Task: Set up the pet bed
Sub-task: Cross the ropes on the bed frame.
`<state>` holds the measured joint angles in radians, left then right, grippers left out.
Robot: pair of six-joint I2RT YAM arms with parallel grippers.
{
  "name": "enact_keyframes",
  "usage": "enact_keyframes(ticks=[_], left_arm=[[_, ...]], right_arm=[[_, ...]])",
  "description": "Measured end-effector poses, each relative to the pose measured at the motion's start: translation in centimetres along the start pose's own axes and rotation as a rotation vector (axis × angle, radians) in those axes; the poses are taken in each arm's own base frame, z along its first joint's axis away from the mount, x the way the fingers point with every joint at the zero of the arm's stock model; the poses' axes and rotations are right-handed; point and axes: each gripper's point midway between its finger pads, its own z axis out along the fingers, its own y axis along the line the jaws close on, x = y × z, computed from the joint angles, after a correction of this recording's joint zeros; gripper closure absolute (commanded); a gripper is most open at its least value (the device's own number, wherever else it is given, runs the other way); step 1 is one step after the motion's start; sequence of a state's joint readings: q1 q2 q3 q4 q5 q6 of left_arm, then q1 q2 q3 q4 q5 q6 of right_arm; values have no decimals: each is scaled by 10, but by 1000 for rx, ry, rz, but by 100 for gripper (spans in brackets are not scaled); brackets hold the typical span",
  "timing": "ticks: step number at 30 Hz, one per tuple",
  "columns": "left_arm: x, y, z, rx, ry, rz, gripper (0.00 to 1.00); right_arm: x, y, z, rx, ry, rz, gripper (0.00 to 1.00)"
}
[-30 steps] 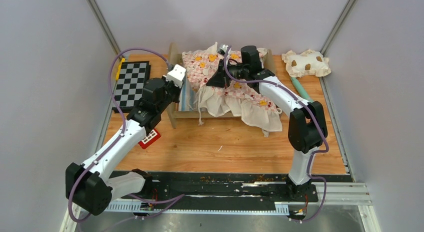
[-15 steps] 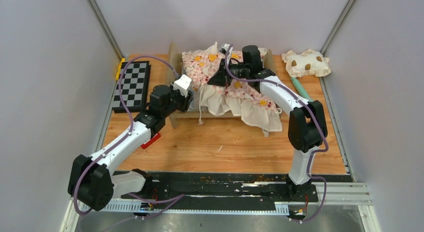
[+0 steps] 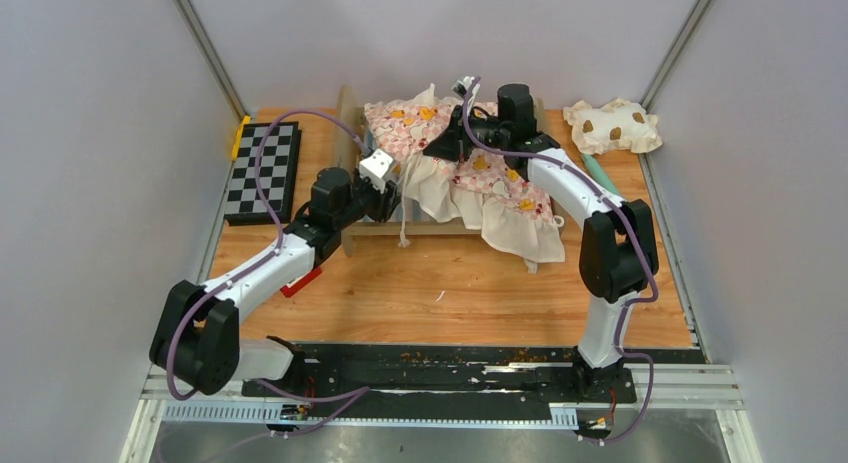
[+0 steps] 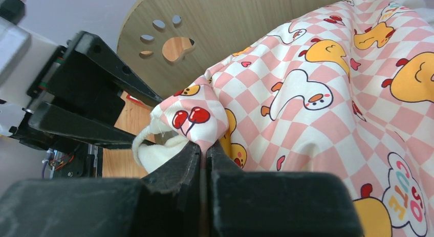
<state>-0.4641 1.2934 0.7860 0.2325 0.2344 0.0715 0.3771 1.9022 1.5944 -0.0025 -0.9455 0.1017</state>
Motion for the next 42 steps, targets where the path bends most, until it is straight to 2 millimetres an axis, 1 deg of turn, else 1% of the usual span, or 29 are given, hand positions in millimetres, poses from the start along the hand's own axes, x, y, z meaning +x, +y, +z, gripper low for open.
enact_keyframes(ticks=[6,11,14,16,18,19,21,23,25,27,31,33,37,39,42], left_arm=[[19,0,15,8,35,-12,46],[33,4,29,-6,53,-28,43],[32,9,35,-32,34,-33,42],[25,14,38,-53,3,-36,43],[18,17,41,-66,-30,-37,49],[15,17,42,-69,-44,-40,54],[10,18,43,-75,-68,-49,67],[6,19,44,-79,-87,-57,77],[4,20,44,-84,-94,-61,84],[5,21,44,-87,-89,-59,87],[13,21,38,-100,-44,-55,87],[11,23,30,-116,-29,-46,86],[-9,28,8,-152,-46,-5,86],[-19,30,-5,-171,-59,22,84],[-27,33,-18,-191,-52,56,81]], right_arm=[[-4,2,0,-9,-11,3,97],[-4,4,0,-17,-12,8,97],[-5,4,0,-22,-13,10,97],[-5,6,0,-27,-15,11,97],[-6,6,0,-30,-18,12,98],[-7,6,0,-32,-19,12,98],[-8,7,0,-36,-22,10,98],[-8,7,0,-38,-23,10,98],[-8,8,0,-38,-24,10,98],[-9,8,0,-39,-25,9,98],[-9,8,0,-39,-25,9,98],[-9,8,0,-39,-25,9,98],[-9,8,0,-38,-25,9,98],[-8,7,1,-38,-24,8,98],[-9,8,0,-38,-25,7,98]])
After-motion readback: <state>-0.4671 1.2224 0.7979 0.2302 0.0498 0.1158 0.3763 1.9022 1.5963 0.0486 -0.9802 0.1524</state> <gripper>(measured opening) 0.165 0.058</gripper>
